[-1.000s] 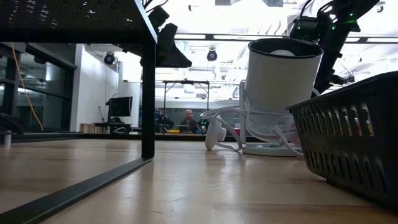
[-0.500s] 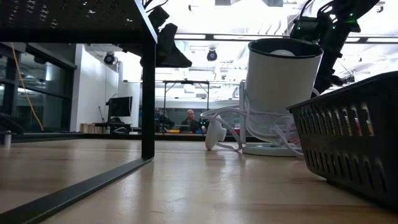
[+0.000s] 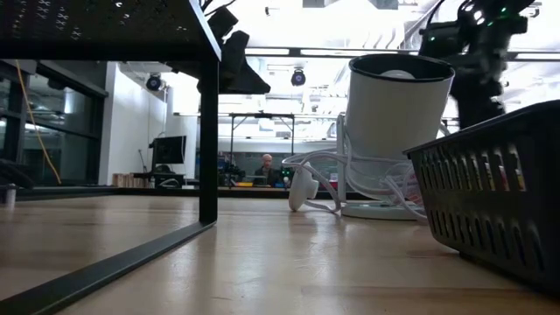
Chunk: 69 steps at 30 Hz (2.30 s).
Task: Pick & Place Office Desk Supplies
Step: Put the gray bin on the shelf
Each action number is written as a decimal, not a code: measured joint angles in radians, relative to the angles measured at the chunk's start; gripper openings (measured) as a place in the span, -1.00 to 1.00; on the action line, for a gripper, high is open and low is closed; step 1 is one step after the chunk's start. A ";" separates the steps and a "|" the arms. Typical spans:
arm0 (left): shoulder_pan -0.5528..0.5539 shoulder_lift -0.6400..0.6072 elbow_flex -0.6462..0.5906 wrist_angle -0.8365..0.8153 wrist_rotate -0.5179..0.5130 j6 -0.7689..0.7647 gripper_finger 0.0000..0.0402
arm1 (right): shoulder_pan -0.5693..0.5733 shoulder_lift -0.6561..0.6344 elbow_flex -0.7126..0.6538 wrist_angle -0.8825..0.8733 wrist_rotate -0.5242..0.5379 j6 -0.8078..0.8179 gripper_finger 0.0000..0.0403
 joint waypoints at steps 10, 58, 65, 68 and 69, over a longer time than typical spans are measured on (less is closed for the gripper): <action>0.000 0.000 0.000 0.001 0.000 0.000 -0.56 | 0.290 -0.160 0.000 -0.134 0.068 0.127 -0.41; 0.001 0.000 0.000 0.001 0.002 0.000 -0.56 | 1.516 0.112 0.000 0.038 0.394 0.650 -0.30; 0.001 0.000 0.000 0.001 0.002 0.000 -0.56 | 1.516 0.194 0.000 0.050 0.393 0.638 -0.30; 0.001 0.000 0.000 0.001 0.002 0.000 -0.56 | 1.516 0.224 0.000 0.076 0.391 0.620 -0.30; 0.001 0.000 0.000 0.001 0.002 0.000 -0.56 | 1.516 0.232 0.000 0.084 0.391 0.618 -0.30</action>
